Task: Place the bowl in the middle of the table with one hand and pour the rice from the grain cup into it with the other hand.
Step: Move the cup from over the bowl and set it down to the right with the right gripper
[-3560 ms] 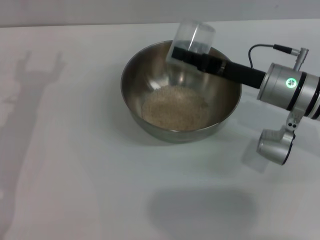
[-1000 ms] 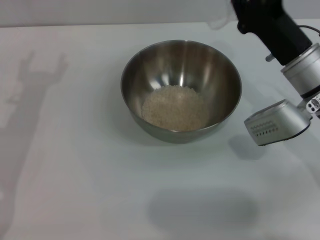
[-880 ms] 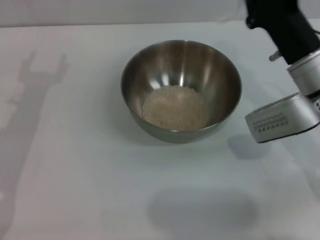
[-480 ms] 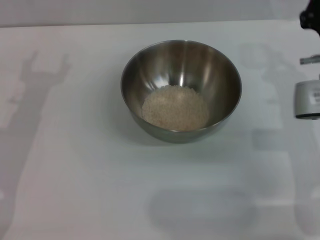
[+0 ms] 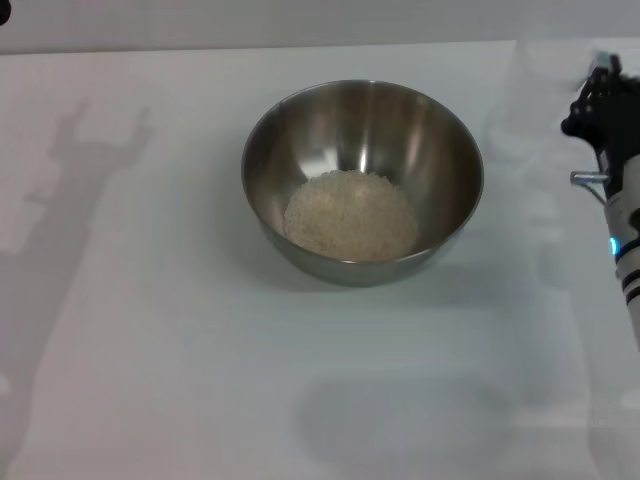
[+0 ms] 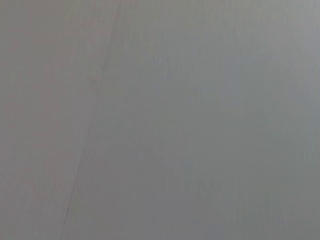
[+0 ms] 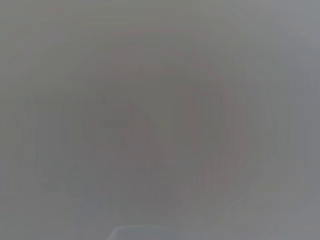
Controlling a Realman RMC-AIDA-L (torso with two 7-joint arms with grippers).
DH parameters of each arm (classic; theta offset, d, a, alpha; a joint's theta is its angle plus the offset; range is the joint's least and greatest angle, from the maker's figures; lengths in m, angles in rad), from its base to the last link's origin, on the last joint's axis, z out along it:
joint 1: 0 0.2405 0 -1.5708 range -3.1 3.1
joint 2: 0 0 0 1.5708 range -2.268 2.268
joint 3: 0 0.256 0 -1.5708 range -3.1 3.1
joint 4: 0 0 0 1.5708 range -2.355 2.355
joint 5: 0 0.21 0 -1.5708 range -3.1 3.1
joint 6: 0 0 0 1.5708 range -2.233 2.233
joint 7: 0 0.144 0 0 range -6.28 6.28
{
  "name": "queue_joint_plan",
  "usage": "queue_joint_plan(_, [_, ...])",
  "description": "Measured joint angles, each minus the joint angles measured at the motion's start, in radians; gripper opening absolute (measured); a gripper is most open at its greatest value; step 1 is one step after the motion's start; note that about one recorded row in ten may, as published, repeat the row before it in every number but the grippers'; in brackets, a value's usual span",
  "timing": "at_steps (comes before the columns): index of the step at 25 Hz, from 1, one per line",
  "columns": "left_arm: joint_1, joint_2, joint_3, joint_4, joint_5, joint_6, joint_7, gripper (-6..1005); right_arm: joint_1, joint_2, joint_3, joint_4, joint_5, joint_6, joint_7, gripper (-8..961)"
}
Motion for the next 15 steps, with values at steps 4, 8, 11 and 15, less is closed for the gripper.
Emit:
queue_joint_plan(4, [0.000, 0.000, 0.001, 0.000, 0.000, 0.003, 0.000, 861, 0.002, -0.002, 0.023, -0.001, 0.000, 0.092, 0.008, 19])
queue_joint_plan(8, [0.000, 0.001, 0.004, 0.000, 0.000, 0.018, 0.000, 861, 0.008, -0.003, 0.067, -0.003, -0.003, 0.167, 0.009, 21])
queue_joint_plan(11, [0.001, 0.002, 0.005, 0.000, 0.000, 0.023, 0.000, 861, 0.017, -0.004, 0.076, -0.011, -0.008, 0.193, 0.010, 23])
queue_joint_plan(15, [0.000, 0.002, 0.005, 0.002, -0.001, 0.023, 0.000, 861, 0.037, -0.006, 0.079, -0.026, -0.012, 0.252, 0.010, 25])
